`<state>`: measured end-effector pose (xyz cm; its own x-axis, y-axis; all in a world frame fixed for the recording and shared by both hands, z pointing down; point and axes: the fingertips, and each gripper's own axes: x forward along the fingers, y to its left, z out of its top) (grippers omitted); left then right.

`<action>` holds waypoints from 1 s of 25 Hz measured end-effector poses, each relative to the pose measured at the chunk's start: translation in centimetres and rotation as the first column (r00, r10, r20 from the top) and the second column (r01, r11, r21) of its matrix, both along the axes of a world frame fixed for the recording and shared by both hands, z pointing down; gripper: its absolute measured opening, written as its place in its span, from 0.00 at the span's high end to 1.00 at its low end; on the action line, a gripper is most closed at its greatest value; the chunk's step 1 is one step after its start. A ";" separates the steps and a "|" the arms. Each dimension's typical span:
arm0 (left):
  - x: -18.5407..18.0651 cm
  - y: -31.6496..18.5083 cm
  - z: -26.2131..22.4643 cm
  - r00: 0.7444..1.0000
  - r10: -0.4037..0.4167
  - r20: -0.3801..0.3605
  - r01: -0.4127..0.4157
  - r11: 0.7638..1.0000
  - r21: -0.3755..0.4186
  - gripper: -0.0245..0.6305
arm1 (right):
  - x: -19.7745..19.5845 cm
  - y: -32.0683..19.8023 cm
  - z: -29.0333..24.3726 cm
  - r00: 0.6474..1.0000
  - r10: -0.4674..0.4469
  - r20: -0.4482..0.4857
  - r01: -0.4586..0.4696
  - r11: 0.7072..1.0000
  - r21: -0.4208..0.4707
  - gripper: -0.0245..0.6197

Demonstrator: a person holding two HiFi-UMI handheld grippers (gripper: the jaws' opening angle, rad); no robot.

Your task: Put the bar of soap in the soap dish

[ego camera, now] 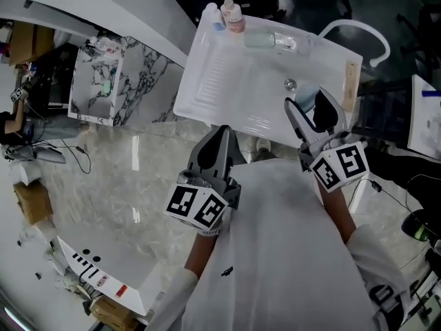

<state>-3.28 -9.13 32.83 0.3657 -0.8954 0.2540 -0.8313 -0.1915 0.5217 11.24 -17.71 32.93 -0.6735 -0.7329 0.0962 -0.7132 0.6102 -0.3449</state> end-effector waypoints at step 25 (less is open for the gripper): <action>-2.8 -7.7 0.6 0.995 0.083 0.053 -0.083 0.997 -0.001 0.96 | -6.2 -10.6 5.6 0.997 0.059 -0.052 -0.062 0.997 -0.046 0.50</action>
<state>-6.09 -16.78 33.40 0.4246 -0.8630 0.2738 -0.8391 -0.2615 0.4770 5.06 -28.26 38.54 -0.6215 -0.7660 0.1645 -0.7655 0.5491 -0.3353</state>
